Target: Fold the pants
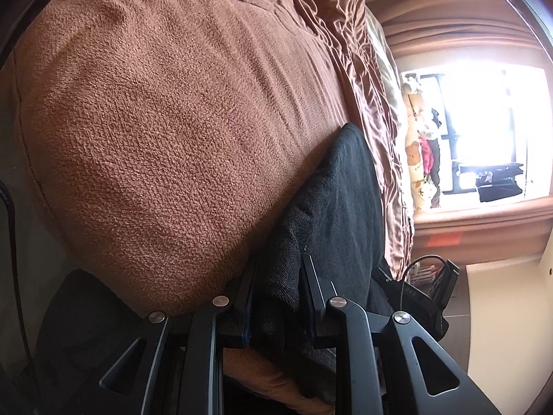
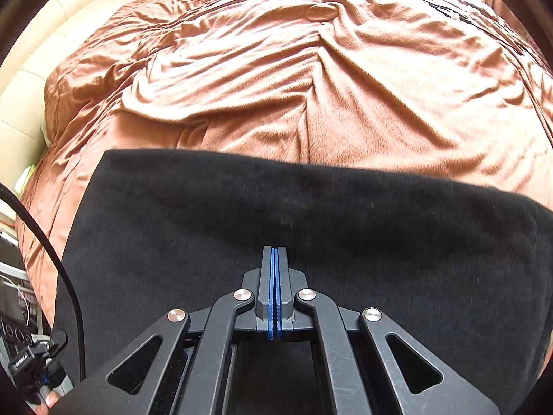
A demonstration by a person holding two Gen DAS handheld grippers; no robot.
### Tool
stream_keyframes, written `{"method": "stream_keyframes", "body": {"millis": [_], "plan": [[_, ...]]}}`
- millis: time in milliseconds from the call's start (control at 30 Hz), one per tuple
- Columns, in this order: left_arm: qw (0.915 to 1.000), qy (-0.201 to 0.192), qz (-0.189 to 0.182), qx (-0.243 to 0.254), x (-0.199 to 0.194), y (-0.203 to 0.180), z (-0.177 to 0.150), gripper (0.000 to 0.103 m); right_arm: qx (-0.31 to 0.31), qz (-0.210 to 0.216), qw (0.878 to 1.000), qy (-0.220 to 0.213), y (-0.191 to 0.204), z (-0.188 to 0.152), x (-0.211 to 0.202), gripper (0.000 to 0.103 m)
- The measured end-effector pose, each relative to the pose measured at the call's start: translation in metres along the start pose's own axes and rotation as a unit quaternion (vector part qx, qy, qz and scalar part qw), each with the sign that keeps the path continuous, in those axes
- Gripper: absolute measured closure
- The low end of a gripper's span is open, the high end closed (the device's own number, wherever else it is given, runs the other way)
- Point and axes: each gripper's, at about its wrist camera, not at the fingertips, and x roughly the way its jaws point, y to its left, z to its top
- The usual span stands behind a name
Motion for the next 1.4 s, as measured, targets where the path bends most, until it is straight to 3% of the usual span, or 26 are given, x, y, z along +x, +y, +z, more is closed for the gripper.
{"method": "stream_keyframes", "body": {"millis": [233,500,1000,1400], "plan": [[1.0,-0.005,0.002,0.003,0.002,-0.001,0.001,0.08,0.0,-0.015,1.0,-0.012,0.0,0.015,0.006,0.103],[0.9996,-0.013,-0.002,0.026,-0.002,-0.006,-0.001,0.083,0.006,-0.006,1.0,0.002,0.0,0.003,-0.001,0.103],[0.9954,-0.024,-0.054,0.075,-0.022,-0.049,-0.006,0.085,-0.003,0.068,0.997,0.026,0.0,-0.078,-0.048,0.103],[0.9835,-0.024,-0.098,0.15,-0.036,-0.119,-0.03,0.086,0.009,0.112,0.993,0.028,-0.011,-0.136,-0.078,0.103]]}}
